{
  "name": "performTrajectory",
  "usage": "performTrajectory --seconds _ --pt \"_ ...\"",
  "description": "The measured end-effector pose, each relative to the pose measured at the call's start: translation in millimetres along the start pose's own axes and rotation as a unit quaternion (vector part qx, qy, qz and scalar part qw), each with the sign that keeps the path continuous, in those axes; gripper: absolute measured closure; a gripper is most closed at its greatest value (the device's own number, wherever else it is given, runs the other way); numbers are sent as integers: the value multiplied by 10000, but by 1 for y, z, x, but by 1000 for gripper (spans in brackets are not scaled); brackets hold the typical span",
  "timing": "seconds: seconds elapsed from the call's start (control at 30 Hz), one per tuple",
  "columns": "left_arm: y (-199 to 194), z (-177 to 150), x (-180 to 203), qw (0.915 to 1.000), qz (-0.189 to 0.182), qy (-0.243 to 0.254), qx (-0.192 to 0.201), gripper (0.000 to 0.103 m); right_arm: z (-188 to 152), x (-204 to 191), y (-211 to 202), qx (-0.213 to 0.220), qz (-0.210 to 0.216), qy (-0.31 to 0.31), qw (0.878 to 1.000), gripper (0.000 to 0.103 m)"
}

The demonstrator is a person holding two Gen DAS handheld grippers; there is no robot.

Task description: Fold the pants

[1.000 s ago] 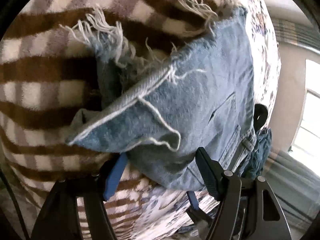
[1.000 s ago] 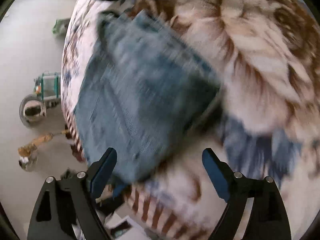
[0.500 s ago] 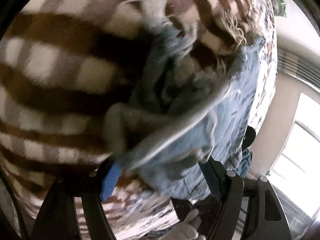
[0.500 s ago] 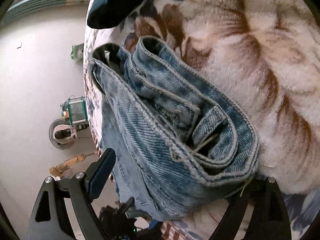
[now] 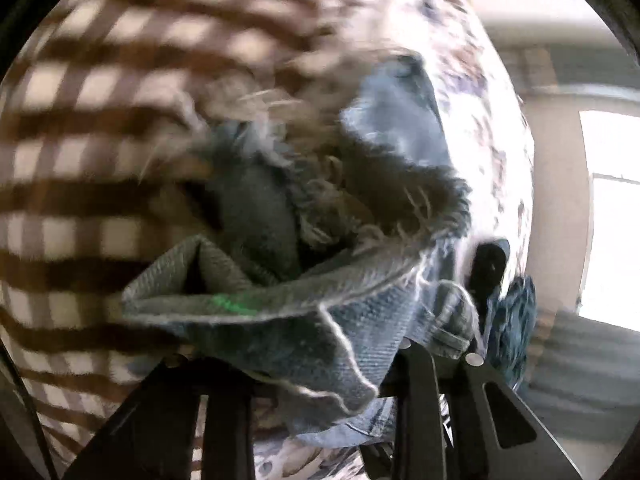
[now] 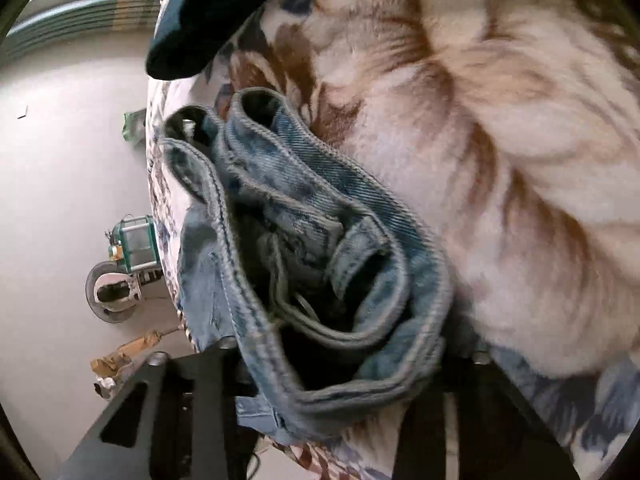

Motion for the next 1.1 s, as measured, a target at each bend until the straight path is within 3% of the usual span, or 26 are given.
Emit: performTrajectory --seconds 0.27,0.43,0.53,0.7,0.83,0.9,1.0,1.1 --pt "-41 -11 76 9961 -24 867 -169 79 2 -63 -60 499 112 -108 9986 82" --pt "-44 -23 153 9885 -194 1343 -667 79 24 -103 -117 1064 93 35 9943 82" --pt "-35 -36 218 9781 -416 1762 -1031 79 50 -129 -162 1572 77 60 9875 83" --pt "-6 -63 344 9499 -836 2536 -1623 79 109 -160 -231 2625 164 229 9645 83" --pt "40 -85 428 9219 -1142 3110 -2010 79 163 -149 -267 3329 129 426 9419 83" --pt "73 -92 446 9121 -1135 3297 -2157 79 181 -128 -268 3554 102 581 9329 83" --pt "138 -93 448 9017 -1001 3422 -2447 79 199 -81 -243 3696 27 943 9244 83" --pt "208 -79 417 8990 -582 3383 -2718 79 197 -25 -202 3508 -59 1420 9256 83"
Point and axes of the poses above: each gripper's, at about its wrist camera, not at the fingertips, and y roughly the way its jaws point, x to its right, z to its top, the point moved 1 cm from there along y, roughly the way its jaws point, and after that the axes turned 12 degrees about -y, right-handed, at the moved point
